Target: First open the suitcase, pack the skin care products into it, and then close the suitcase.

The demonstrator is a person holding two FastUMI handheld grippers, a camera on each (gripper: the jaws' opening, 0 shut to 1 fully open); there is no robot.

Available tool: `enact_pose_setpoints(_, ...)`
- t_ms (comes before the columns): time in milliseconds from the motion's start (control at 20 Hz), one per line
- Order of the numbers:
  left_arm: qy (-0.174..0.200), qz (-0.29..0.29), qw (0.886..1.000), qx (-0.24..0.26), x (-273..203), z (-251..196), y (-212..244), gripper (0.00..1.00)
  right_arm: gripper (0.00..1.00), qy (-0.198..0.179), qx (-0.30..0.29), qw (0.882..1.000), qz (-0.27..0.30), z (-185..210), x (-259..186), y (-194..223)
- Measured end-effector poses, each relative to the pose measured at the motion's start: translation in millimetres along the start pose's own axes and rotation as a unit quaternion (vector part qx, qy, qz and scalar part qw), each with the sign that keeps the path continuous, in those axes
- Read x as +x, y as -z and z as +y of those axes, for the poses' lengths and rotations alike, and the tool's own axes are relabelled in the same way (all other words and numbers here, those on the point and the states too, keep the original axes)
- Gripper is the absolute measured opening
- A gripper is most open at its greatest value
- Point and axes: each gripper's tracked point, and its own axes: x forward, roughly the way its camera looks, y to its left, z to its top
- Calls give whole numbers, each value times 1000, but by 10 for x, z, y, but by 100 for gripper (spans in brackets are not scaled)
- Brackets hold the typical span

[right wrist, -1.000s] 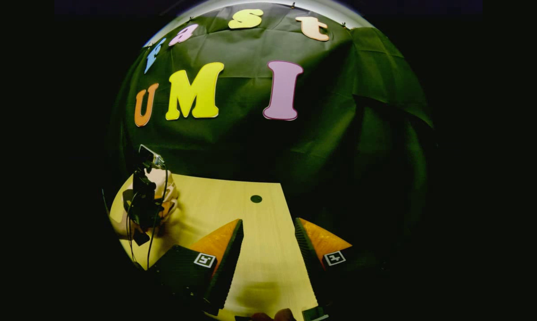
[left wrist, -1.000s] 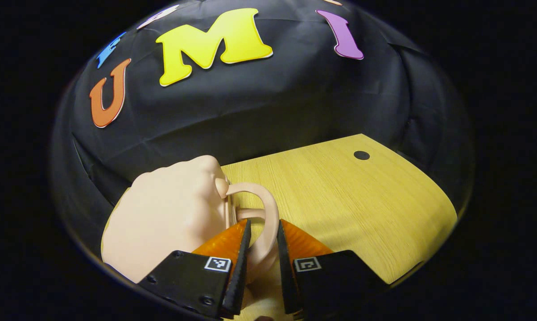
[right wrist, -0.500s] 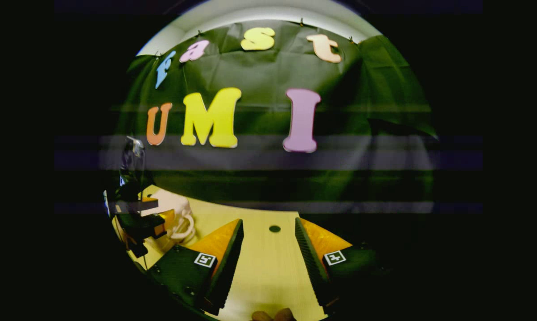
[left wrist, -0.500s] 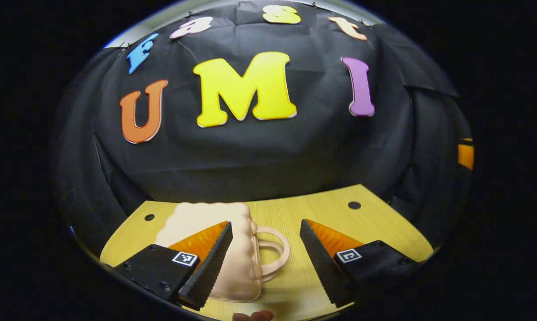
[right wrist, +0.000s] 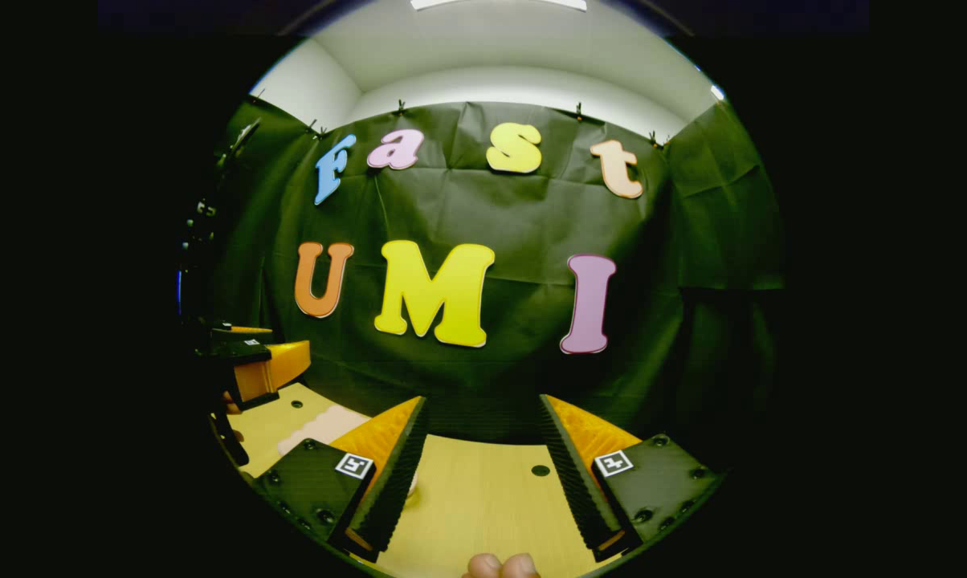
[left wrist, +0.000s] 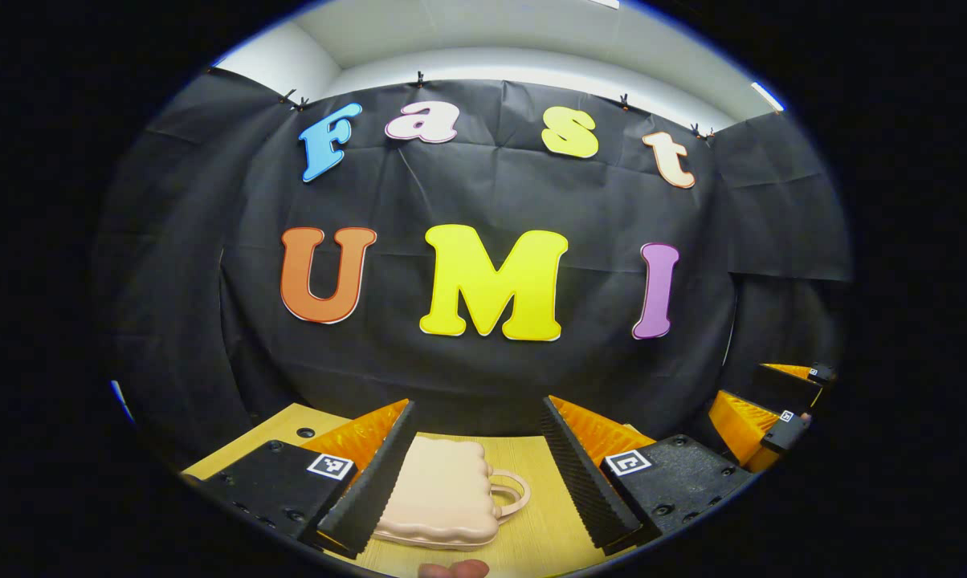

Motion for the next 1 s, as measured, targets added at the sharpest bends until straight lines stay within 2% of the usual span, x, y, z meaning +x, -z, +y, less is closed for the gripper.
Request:
enact_pose_setpoints(150, -9, -7, 1000, 3, -196, 158, -38, 100, 80, 8, 7, 1000, -11, 136, -171, -61)
enact_pose_setpoints(200, -11, -8, 1000, 2, -245, 168, -27, 95, 81, 6, 9, 1000, -13, 159, -208, -66)
enact_pose_setpoints(400, -19, -10, 1000, -6, -364, 167, -29, 95, 80, 8, 19, 1000, -13, 160, -219, -118)
enact_pose_setpoints(1000, -12, -18, 1000, 5, -363, -27, -41, 95, 80, 17, 33, 999, -11, -108, -270, -110)
